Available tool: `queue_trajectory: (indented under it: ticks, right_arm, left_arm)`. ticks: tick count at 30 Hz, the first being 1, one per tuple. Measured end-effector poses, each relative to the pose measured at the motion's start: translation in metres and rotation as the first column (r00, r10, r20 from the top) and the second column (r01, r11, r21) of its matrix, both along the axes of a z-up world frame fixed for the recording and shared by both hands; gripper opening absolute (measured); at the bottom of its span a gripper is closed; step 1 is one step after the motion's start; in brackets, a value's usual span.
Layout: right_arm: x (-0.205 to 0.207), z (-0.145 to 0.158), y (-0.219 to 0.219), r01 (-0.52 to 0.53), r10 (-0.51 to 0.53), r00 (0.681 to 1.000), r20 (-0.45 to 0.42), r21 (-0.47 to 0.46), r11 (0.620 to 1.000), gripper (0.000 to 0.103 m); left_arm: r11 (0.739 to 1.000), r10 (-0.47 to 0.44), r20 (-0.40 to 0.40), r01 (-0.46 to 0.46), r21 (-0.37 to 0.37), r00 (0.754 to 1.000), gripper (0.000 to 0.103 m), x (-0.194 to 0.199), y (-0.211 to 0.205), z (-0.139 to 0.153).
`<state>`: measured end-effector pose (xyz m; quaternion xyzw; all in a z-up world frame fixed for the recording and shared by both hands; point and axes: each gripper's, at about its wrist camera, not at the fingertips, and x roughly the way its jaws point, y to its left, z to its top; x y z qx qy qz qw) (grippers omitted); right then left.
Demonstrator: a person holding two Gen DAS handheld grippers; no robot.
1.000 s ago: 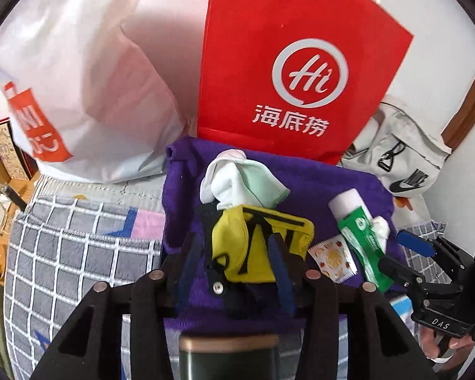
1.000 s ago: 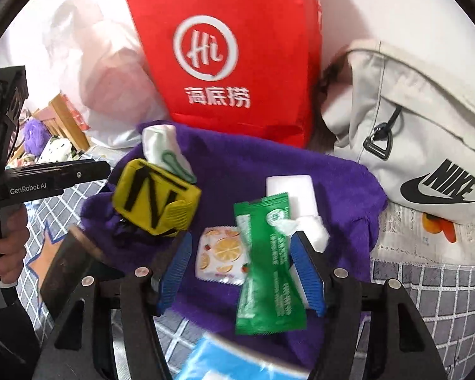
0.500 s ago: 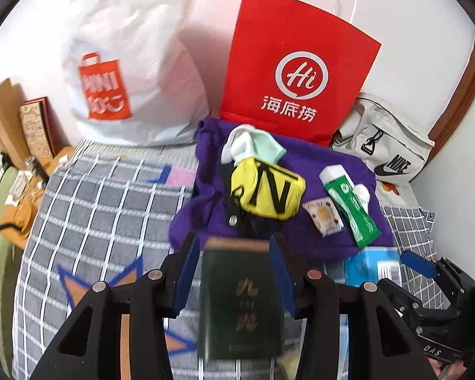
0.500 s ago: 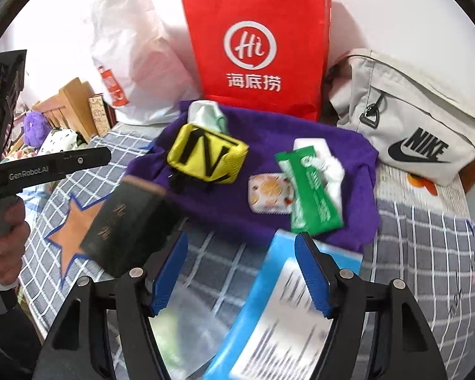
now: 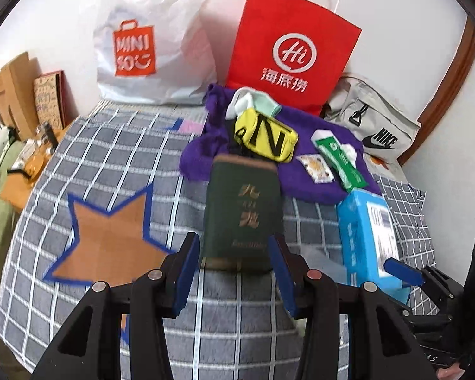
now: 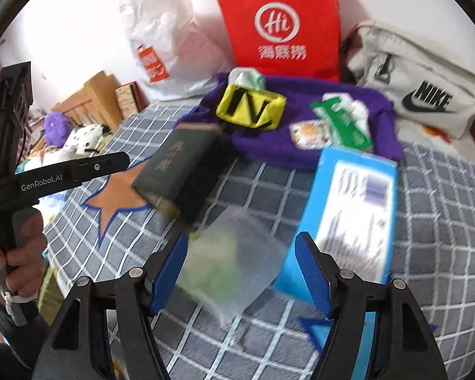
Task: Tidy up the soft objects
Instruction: 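Move both tools back over the bed toward the mesh bag and tissue packet, then grasp the white mesh bag with the right tool while the left tool grasps the light green tissue packet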
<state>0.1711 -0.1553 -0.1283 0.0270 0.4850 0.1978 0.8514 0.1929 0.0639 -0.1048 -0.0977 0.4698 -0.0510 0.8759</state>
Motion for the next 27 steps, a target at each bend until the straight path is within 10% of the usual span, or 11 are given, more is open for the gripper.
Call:
queue_trajectory:
  ticks: [19,27]
  right_arm:
    - [-0.007,-0.059,0.043,0.010,-0.012,0.999,-0.032,-0.074,0.997,0.062]
    - [-0.015,-0.049,0.038,-0.008,0.008,1.000,-0.012,-0.028,1.000,0.012]
  left_arm:
    - [0.999,-0.001,-0.025,0.000,-0.043,1.000,0.043,-0.044,0.027,-0.046]
    - [0.999,-0.003,-0.031,0.001,-0.041,1.000,0.044,-0.045,0.028,-0.048]
